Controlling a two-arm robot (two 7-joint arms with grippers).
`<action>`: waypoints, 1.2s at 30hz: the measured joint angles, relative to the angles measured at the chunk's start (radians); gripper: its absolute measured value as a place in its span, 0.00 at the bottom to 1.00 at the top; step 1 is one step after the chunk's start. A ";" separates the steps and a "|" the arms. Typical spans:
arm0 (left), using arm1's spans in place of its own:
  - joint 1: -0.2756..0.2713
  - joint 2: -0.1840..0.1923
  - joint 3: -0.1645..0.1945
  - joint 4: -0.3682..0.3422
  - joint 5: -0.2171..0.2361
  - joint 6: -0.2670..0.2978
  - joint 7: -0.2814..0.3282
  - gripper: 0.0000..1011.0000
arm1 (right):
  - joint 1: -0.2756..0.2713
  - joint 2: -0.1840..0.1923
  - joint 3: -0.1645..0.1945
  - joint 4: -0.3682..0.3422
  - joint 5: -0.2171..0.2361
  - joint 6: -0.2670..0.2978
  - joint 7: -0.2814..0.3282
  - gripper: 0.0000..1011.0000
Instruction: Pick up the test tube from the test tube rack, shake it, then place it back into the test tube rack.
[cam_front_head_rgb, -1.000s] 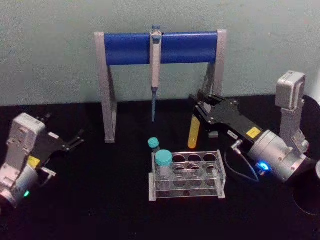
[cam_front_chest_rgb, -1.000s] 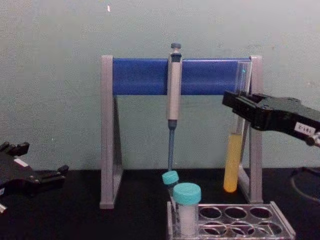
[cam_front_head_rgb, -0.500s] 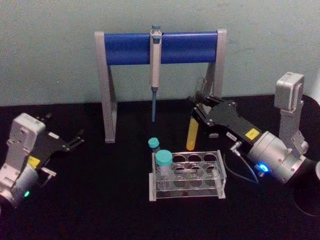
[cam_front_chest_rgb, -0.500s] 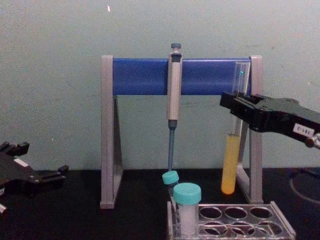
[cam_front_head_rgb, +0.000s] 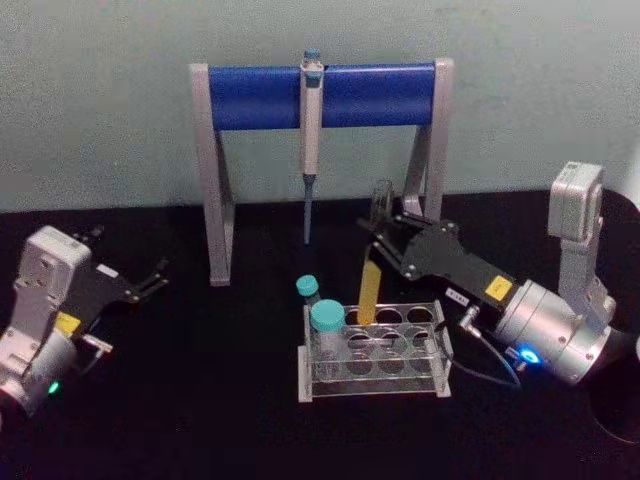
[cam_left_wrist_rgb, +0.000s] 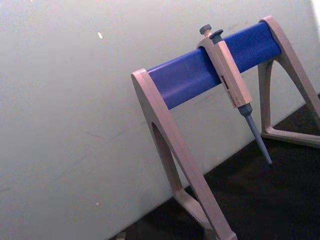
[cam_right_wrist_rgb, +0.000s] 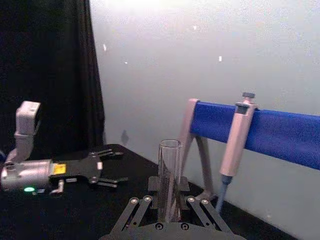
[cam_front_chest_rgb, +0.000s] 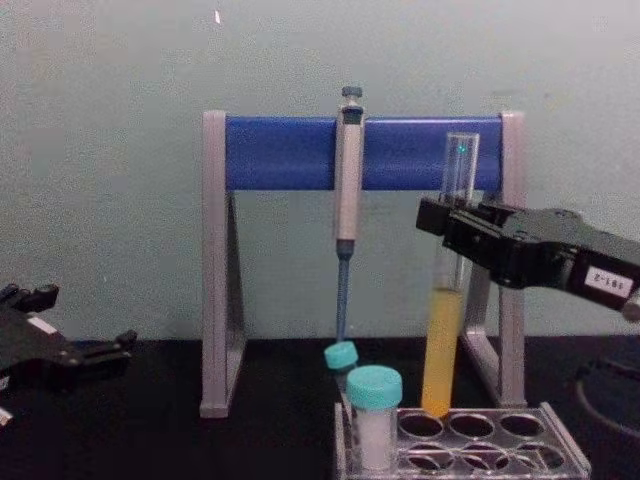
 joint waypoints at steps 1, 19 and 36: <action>0.000 0.000 0.000 0.000 0.000 0.000 0.000 0.99 | -0.001 0.002 -0.002 -0.002 0.002 0.000 0.003 0.23; 0.000 0.000 0.000 0.000 0.000 0.000 0.000 0.99 | -0.008 0.023 -0.029 -0.004 0.018 -0.005 0.002 0.23; 0.000 0.000 0.000 0.000 0.000 0.000 0.000 0.99 | -0.013 0.018 -0.048 0.017 -0.012 -0.011 -0.013 0.23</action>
